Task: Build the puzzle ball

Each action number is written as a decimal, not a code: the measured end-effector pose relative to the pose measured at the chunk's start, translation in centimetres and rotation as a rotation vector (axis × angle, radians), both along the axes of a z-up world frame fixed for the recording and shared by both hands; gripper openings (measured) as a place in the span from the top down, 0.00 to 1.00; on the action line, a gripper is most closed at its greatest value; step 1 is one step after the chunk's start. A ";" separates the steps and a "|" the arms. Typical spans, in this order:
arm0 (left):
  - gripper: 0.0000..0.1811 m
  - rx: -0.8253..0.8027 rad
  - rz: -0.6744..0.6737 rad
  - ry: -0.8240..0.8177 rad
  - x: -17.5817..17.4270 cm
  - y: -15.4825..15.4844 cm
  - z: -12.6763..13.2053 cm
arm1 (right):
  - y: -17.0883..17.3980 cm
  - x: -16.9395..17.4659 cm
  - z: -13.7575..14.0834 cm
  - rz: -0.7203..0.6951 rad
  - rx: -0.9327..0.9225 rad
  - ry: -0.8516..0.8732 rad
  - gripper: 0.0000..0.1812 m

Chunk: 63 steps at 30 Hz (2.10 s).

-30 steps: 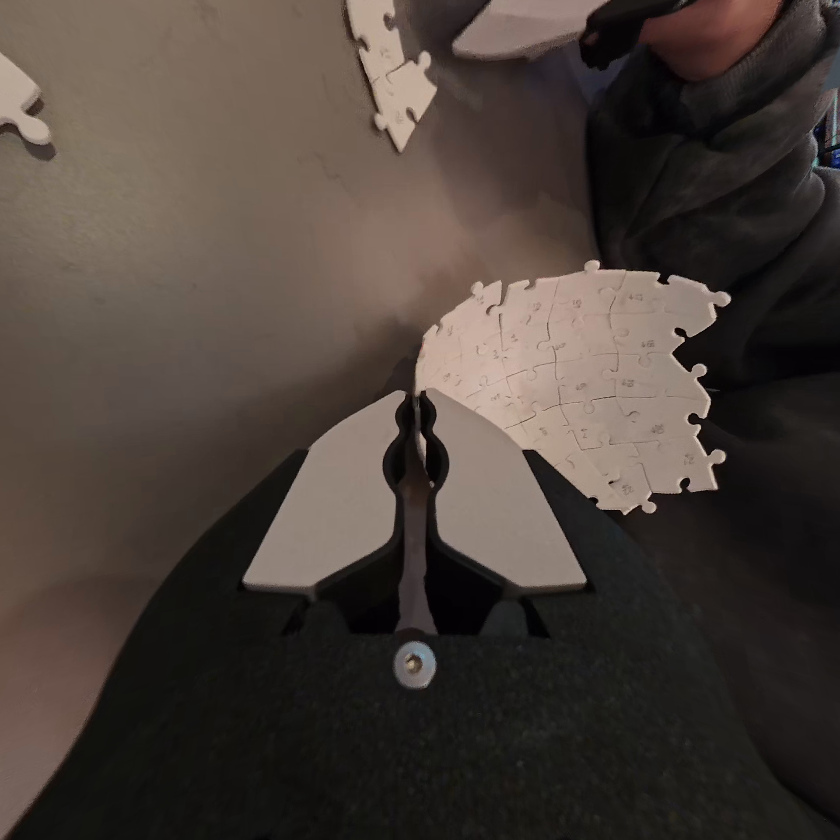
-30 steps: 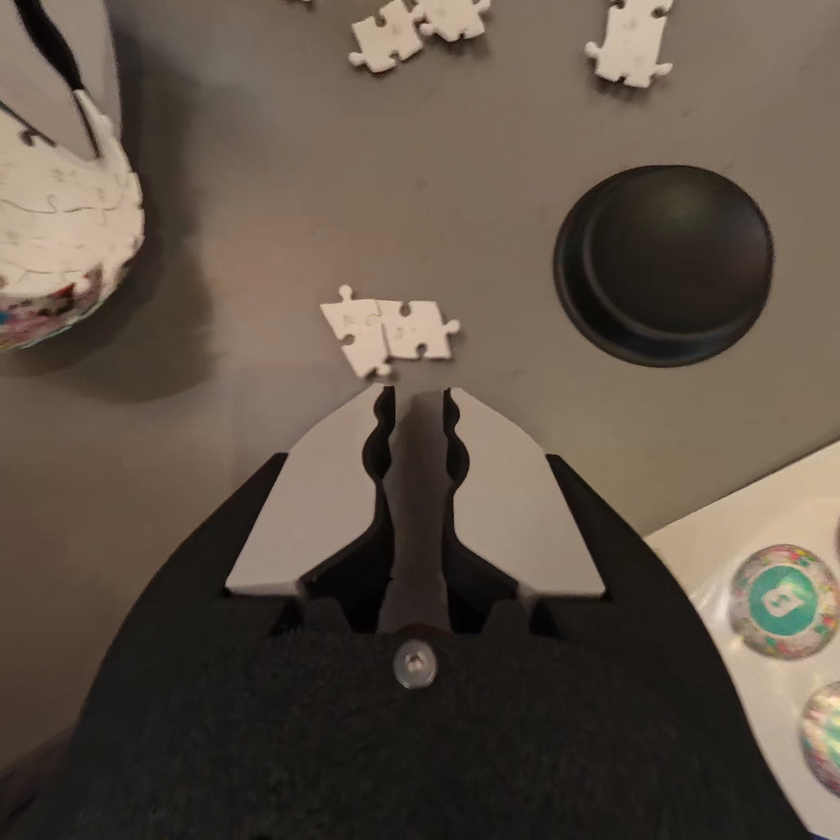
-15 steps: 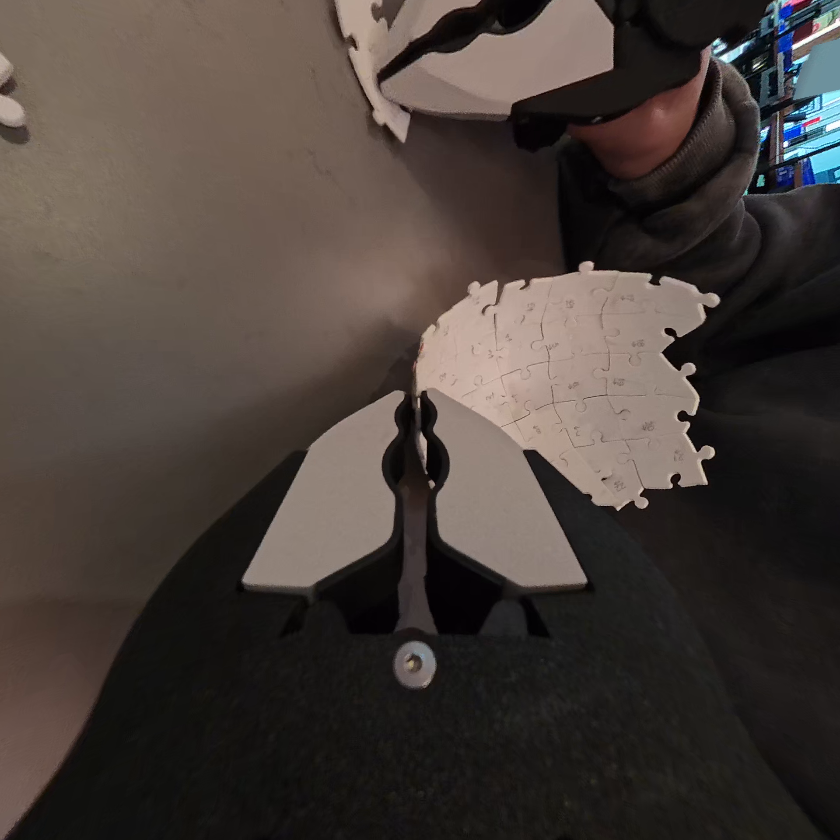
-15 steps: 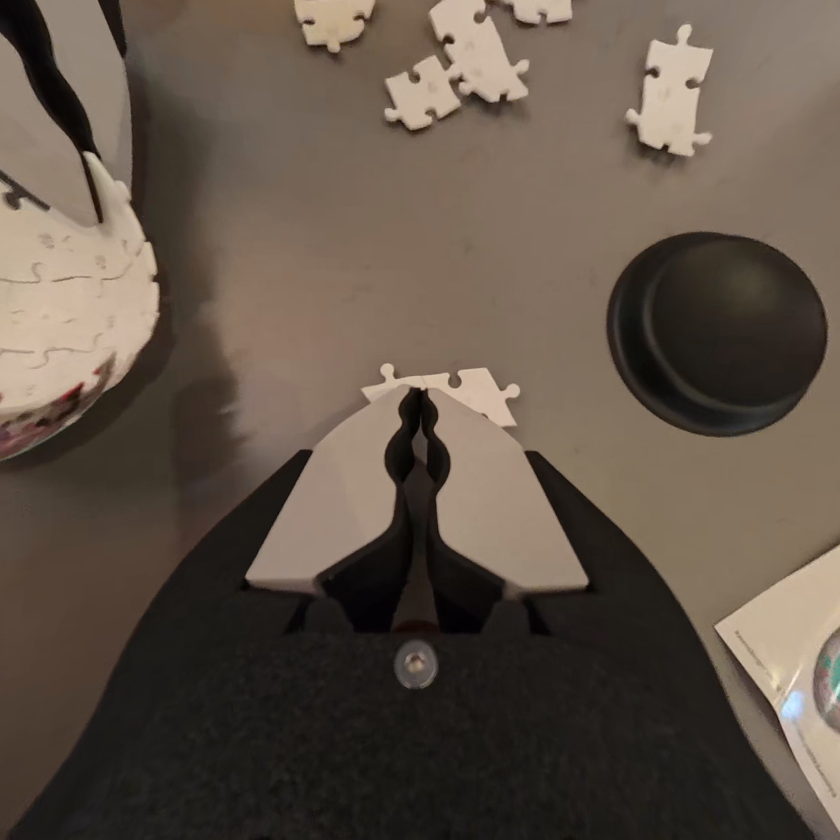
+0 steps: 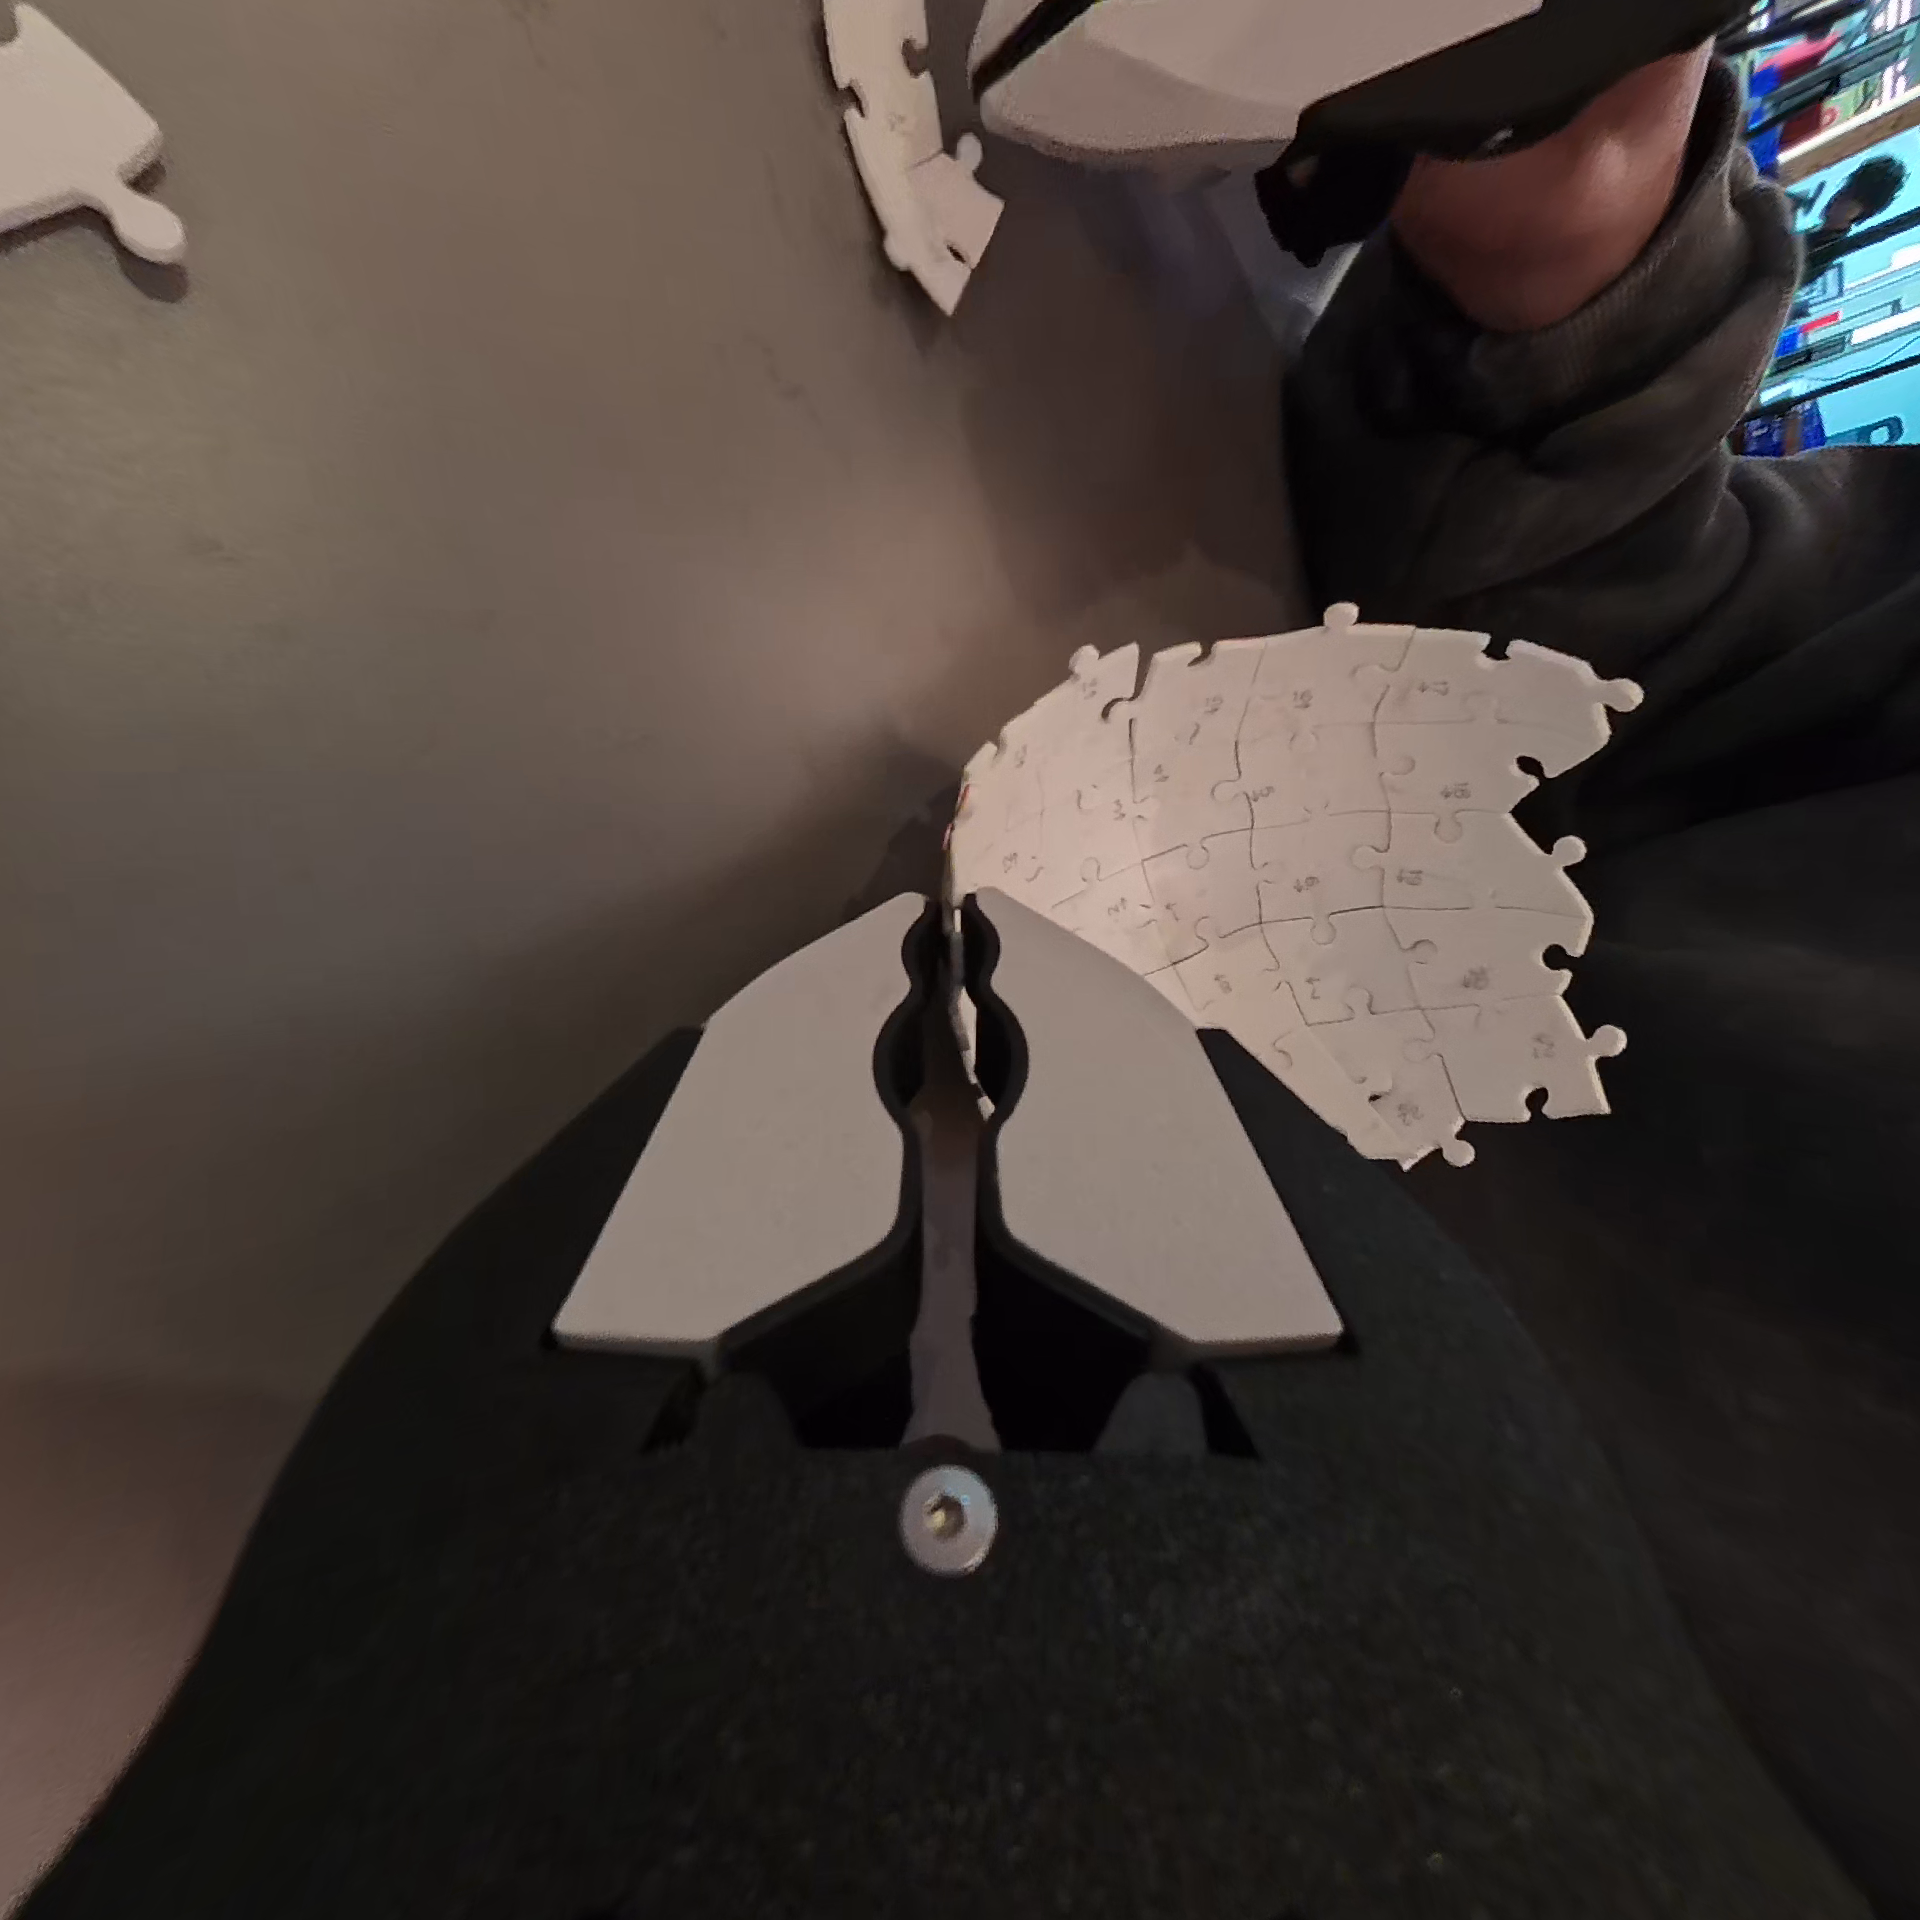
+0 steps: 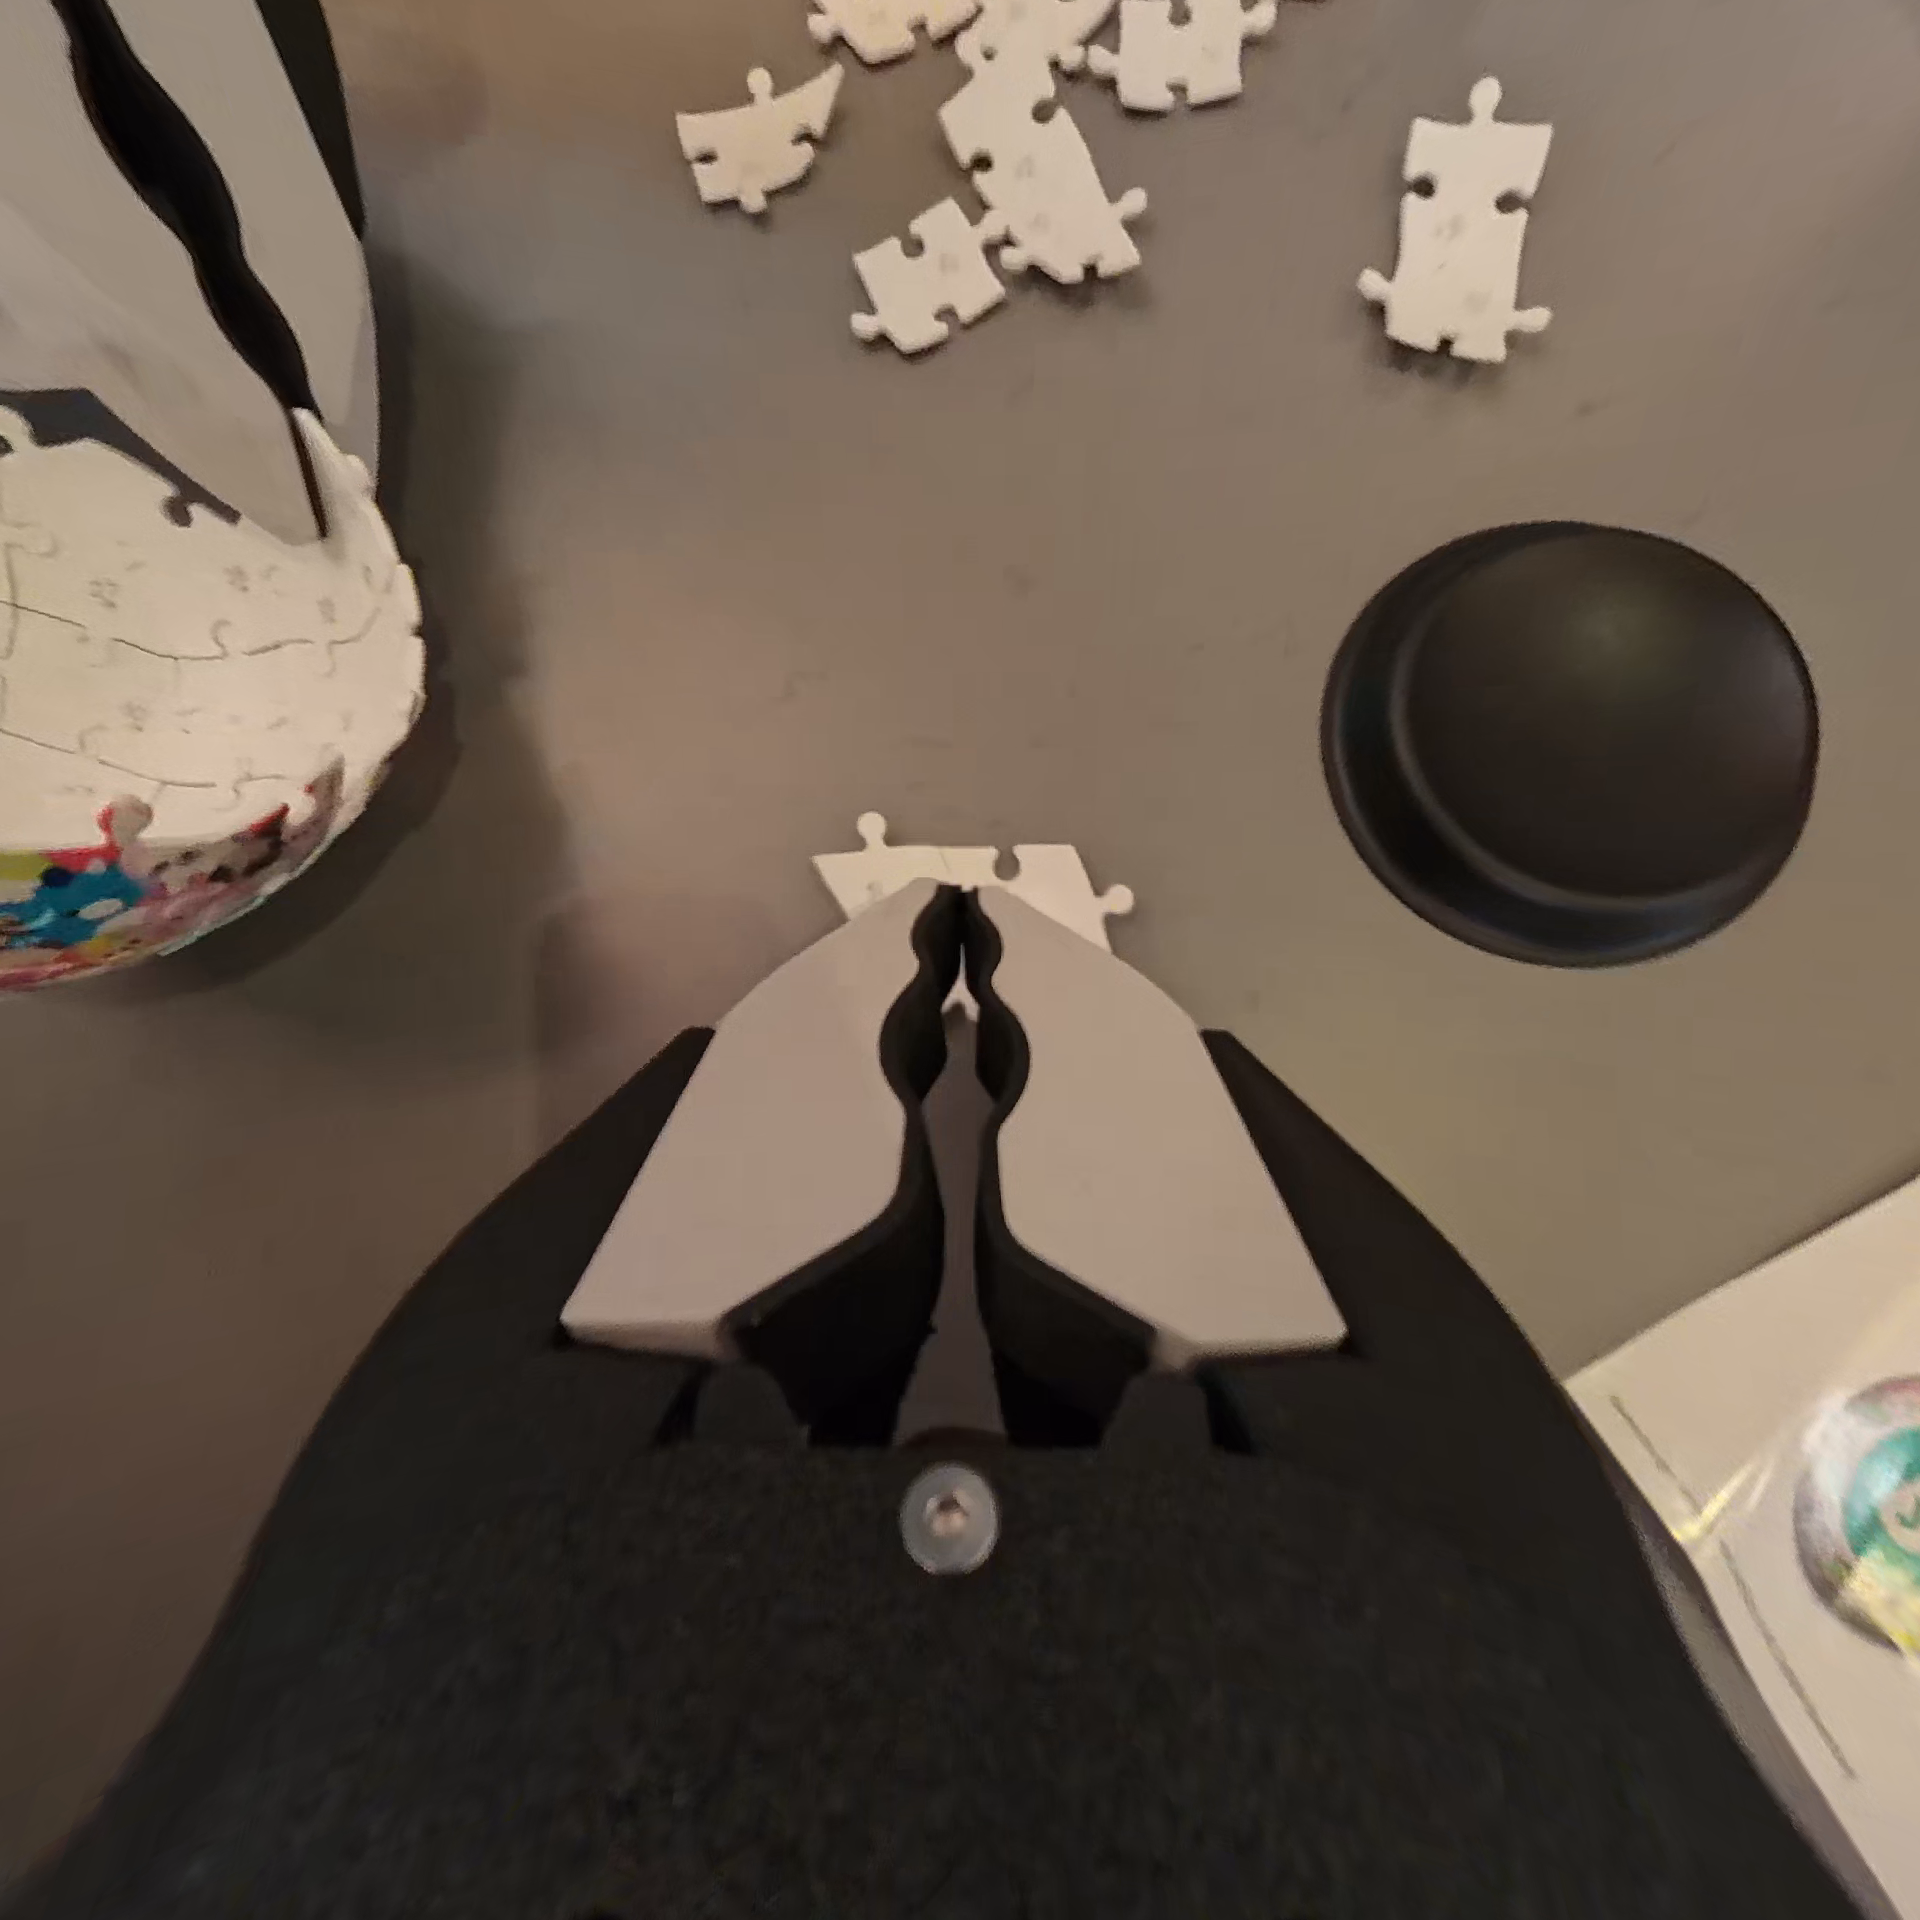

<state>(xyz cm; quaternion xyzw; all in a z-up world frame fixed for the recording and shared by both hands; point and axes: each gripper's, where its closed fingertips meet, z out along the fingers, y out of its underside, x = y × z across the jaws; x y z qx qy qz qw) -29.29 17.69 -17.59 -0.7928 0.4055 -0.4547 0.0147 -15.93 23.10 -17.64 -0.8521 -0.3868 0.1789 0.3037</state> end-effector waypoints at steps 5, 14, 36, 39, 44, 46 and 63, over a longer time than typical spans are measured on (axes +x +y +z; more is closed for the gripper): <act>0.99 0.010 -0.013 0.006 0.2 -0.3 0.1 | -0.1 -0.2 -1.8 0.022 0.001 -0.084 1.00; 0.98 0.016 -0.024 0.008 0.4 -0.6 0.2 | 0.2 3.1 1.5 0.027 0.105 -0.122 1.00; 0.98 0.013 -0.037 0.011 0.5 -0.9 0.3 | -1.8 1.5 -1.8 -0.366 -0.008 -0.046 0.66; 0.98 0.017 -0.031 0.013 0.5 -0.8 0.3 | -2.0 1.2 -1.9 -0.353 -0.002 -0.052 0.65; 0.98 0.017 -0.029 0.018 0.5 -0.8 0.2 | -1.8 1.2 -1.9 -0.312 0.031 -0.094 0.78; 0.98 0.016 -0.033 0.021 0.5 -0.8 0.2 | -1.7 1.2 -1.9 -0.290 0.059 -0.106 0.78; 0.99 -0.006 -0.070 0.034 0.3 -1.6 0.0 | -3.8 1.6 -0.9 0.093 0.199 -0.300 0.96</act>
